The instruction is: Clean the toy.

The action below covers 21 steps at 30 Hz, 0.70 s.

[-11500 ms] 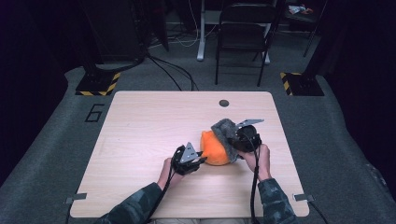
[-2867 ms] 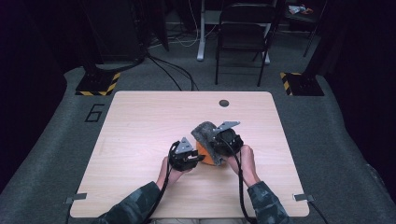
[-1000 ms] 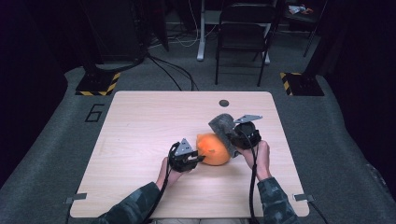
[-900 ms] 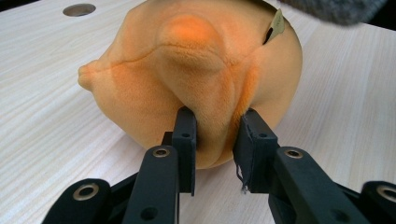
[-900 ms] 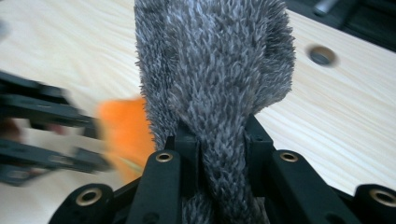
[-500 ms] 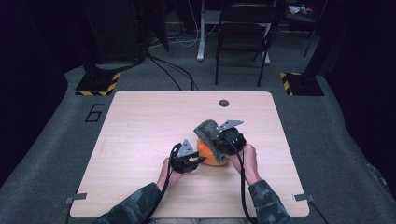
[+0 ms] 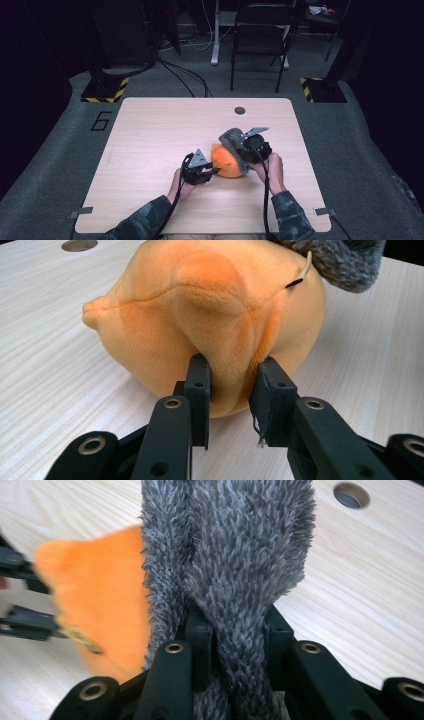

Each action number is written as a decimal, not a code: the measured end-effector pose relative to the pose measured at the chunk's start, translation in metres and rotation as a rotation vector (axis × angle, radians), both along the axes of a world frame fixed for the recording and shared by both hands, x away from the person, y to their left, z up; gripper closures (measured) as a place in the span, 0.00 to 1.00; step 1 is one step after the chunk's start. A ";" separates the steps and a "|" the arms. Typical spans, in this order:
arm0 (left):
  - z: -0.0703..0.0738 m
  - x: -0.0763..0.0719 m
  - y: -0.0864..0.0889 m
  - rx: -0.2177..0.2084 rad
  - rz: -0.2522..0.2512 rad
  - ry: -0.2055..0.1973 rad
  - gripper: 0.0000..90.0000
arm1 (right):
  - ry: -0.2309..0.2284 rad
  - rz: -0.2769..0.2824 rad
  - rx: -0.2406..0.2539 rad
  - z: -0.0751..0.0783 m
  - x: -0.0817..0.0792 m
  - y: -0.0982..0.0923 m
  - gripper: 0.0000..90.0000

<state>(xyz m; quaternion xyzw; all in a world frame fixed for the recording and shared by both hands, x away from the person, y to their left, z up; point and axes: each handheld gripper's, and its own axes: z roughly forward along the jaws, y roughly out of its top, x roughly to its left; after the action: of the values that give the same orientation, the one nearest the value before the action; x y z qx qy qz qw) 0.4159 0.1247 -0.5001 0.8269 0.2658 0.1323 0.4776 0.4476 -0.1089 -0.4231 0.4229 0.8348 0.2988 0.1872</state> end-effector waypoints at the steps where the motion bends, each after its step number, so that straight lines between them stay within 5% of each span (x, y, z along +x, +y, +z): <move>1: 0.000 0.000 0.000 0.005 -0.004 0.001 0.79 | -0.003 0.004 -0.002 -0.002 0.003 -0.003 0.80; 4: 0.001 -0.001 0.000 0.006 -0.005 0.002 0.79 | 0.020 -0.022 0.008 -0.005 0.005 -0.009 0.80; 11: 0.000 0.001 0.000 -0.004 -0.006 0.007 0.79 | 0.059 -0.080 -0.057 -0.021 0.015 -0.024 0.80; 21: -0.001 0.002 0.003 -0.015 0.002 0.014 0.79 | 0.214 -0.139 -0.104 -0.060 0.029 -0.036 0.80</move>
<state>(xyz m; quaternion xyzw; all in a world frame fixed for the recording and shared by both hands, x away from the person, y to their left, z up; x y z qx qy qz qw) 0.4183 0.1275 -0.5009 0.8240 0.2707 0.1251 0.4818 0.4764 -0.1451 -0.4827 0.4989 0.8330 0.1947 0.1389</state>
